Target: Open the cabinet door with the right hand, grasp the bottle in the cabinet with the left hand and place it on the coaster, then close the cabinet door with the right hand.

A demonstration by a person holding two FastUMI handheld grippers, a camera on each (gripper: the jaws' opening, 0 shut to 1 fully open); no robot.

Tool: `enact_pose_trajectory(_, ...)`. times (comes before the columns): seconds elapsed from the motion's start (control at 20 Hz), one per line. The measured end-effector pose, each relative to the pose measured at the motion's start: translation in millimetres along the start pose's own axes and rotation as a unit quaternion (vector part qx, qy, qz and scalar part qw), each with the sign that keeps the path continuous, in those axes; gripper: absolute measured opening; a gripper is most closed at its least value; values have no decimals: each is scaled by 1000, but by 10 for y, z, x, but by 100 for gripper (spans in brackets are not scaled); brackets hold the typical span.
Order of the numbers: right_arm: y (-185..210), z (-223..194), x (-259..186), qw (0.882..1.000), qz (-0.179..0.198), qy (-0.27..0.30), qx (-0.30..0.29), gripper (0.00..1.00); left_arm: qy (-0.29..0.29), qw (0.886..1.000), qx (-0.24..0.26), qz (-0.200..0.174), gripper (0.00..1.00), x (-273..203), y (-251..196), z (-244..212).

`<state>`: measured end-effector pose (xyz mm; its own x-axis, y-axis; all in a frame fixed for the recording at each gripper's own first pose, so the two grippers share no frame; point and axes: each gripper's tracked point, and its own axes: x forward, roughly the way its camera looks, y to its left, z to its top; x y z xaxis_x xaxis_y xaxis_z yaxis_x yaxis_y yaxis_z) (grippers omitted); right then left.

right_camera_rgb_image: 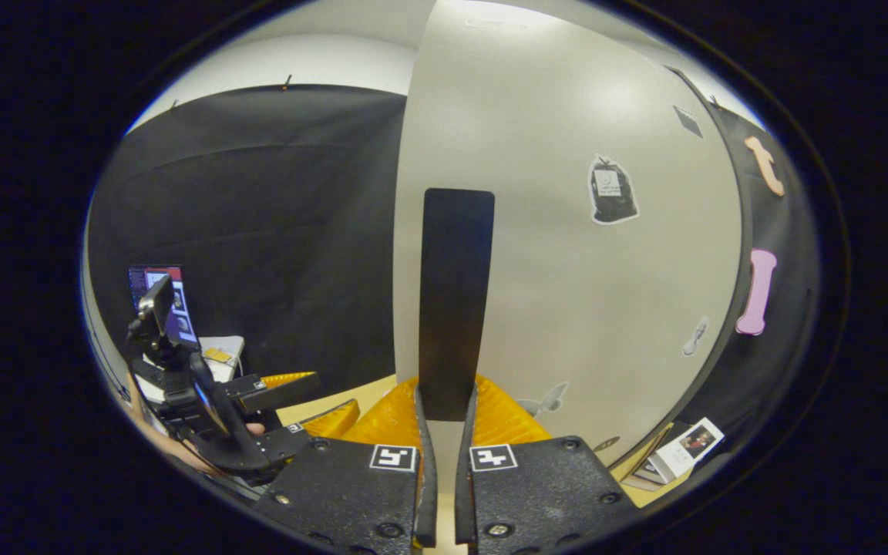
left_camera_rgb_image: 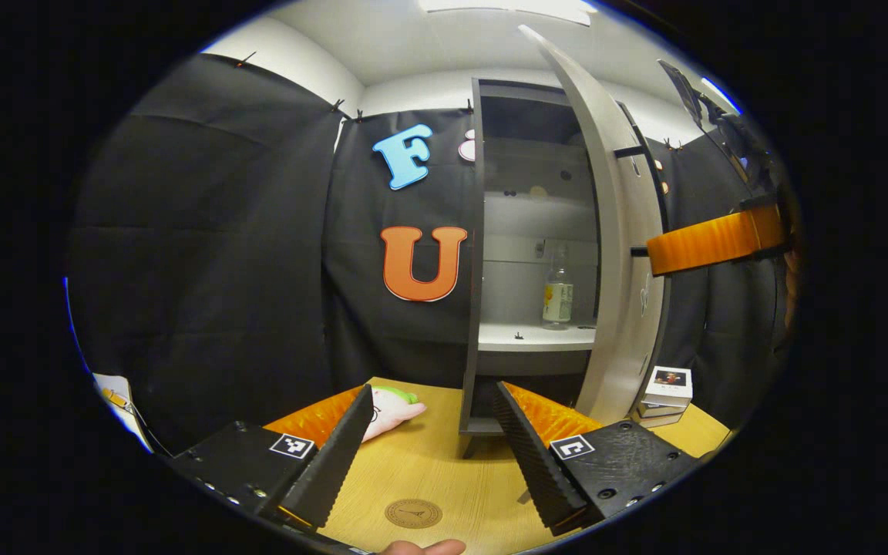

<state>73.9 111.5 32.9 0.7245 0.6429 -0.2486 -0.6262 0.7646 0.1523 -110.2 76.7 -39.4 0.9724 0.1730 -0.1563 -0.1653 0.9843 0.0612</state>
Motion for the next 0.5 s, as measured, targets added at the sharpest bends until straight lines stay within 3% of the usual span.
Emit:
enact_pose_trajectory(0.3, -129, -63, -210, 1000, -12, 2, 4, 12, 8, 999, 28, -18, 95, -367, -548, 71)
enact_pose_trajectory(0.5, -206, -91, -330, 999, -47, 12, -14, 12, 7, 999, 37, -28, 94, -459, -846, 124)
